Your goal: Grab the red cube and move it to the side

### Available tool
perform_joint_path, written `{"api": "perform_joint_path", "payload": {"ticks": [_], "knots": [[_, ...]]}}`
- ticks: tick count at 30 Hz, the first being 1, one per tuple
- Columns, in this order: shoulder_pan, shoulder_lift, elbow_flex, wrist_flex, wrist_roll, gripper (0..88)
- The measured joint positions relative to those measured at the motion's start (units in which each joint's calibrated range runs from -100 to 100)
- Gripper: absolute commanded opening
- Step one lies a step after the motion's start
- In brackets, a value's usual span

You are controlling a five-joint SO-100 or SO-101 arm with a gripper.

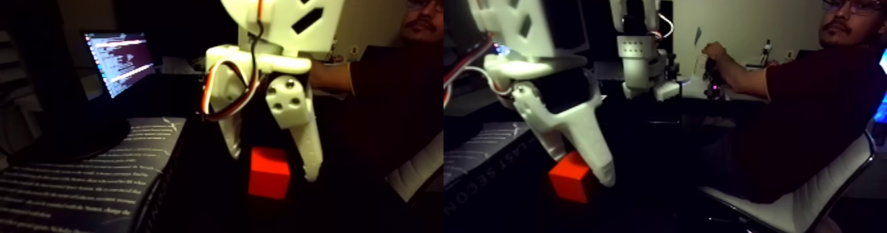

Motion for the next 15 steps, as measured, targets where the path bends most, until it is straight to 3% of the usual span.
{"api": "perform_joint_path", "payload": {"ticks": [15], "knots": [[-1.3, 0.0, 0.5, 2.1, 0.0, 8.5]]}}
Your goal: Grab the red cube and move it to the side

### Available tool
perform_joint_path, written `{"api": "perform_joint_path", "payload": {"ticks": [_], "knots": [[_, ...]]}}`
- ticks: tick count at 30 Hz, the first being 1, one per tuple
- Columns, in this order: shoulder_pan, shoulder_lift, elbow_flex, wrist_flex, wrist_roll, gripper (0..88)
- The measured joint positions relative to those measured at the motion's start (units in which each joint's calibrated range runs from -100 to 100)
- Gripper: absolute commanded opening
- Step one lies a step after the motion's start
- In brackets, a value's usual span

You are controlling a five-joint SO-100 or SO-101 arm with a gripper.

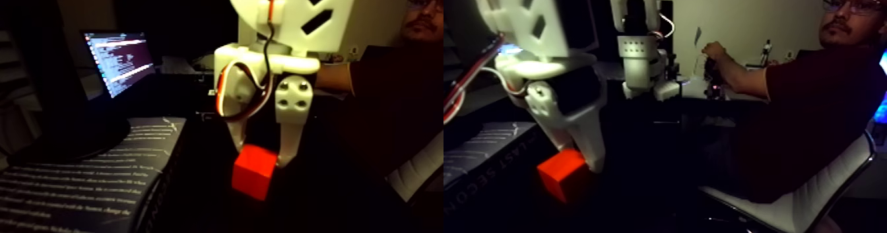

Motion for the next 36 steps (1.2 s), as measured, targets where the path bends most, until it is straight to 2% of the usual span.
{"api": "perform_joint_path", "payload": {"ticks": [36], "knots": [[0.0, 0.0, 0.1, 0.0, -0.9, 9.1]]}}
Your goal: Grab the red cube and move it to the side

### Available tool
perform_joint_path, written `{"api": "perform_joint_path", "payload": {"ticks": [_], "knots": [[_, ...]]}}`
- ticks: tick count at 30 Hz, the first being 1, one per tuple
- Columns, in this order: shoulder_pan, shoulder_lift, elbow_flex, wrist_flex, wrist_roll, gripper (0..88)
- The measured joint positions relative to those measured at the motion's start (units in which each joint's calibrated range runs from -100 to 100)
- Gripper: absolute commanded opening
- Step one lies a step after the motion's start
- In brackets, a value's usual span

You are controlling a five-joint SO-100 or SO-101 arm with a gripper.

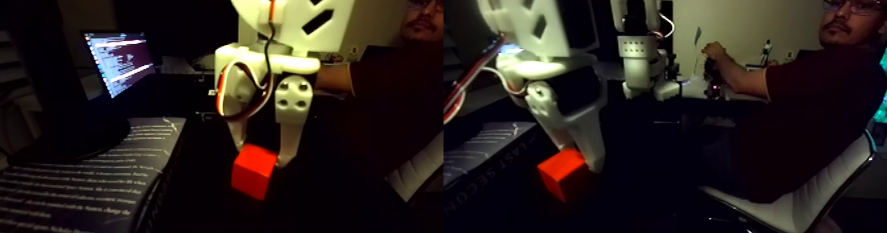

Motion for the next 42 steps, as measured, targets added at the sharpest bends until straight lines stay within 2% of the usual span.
{"api": "perform_joint_path", "payload": {"ticks": [8, 31, 42], "knots": [[0.0, 0.0, 0.1, -1.4, -1.9, 8.3], [0.0, -0.1, 0.1, -1.5, -1.9, 8.3], [1.6, -2.6, -5.7, 6.1, -1.9, 8.3]]}}
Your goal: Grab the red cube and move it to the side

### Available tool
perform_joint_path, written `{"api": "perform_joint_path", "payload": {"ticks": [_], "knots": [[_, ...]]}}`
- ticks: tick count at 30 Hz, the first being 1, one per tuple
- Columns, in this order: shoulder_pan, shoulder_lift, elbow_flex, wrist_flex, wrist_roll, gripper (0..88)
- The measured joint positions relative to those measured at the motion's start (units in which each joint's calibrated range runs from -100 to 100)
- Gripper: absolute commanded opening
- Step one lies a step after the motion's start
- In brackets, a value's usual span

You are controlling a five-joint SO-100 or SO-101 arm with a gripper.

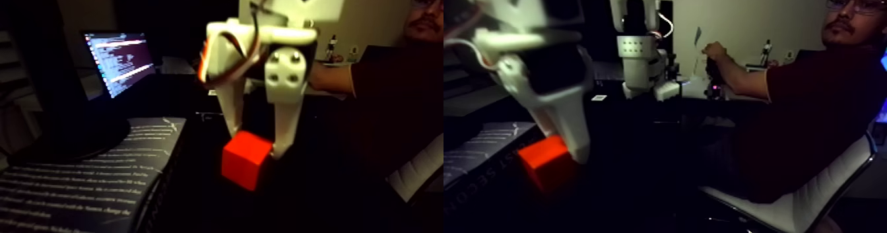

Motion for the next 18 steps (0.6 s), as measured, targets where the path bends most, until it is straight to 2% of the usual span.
{"api": "perform_joint_path", "payload": {"ticks": [10, 18], "knots": [[4.6, -2.2, -6.4, 2.1, 0.8, 8.4], [10.3, -2.2, -18.3, 9.5, 2.9, 8.3]]}}
